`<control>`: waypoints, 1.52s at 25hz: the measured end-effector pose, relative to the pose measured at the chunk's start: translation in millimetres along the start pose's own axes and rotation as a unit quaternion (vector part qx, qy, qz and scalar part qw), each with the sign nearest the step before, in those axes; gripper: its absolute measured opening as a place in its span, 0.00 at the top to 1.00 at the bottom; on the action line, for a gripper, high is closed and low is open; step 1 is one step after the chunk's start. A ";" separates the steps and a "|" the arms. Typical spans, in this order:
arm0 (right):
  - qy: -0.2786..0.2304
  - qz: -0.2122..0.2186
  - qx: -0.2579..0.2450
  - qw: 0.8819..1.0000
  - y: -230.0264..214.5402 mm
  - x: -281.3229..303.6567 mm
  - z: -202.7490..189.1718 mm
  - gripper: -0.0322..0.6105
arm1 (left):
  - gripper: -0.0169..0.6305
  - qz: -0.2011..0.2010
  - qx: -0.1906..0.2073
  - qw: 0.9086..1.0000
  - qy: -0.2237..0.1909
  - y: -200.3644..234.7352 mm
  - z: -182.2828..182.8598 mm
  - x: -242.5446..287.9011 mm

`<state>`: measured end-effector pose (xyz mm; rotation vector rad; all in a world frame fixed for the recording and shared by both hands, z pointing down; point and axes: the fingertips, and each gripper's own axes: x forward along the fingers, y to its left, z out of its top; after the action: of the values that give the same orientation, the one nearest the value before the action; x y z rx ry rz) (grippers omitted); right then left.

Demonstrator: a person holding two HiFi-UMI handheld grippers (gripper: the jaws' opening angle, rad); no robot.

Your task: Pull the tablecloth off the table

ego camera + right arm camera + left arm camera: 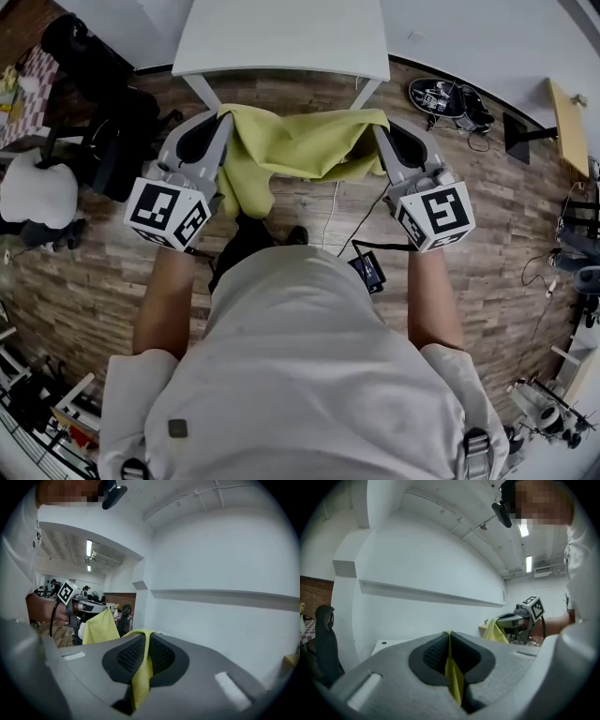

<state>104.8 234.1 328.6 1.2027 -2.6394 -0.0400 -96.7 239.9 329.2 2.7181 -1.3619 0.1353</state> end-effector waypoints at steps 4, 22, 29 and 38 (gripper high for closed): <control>0.005 0.010 0.003 1.000 9.7 -18.2 -7.4 0.92 | 0.97 0.001 -0.006 1.000 0.004 -20.4 -5.3 -10.7; -0.010 0.026 -0.010 1.000 68.1 -56.2 -14.8 0.92 | 0.97 0.007 -0.013 1.000 -0.008 -52.4 -14.4 -58.9; -0.013 0.023 -0.006 1.000 69.4 -60.6 -13.2 0.92 | 0.97 0.009 -0.011 1.000 -0.010 -54.7 -13.7 -63.9; -0.014 0.023 -0.009 1.000 69.5 -62.3 -11.4 0.92 | 0.97 0.006 -0.010 1.000 -0.014 -57.1 -12.7 -62.1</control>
<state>95.4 327.4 335.5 1.1434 -2.6848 -0.0737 -88.4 324.7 331.4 2.7061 -1.3783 0.0831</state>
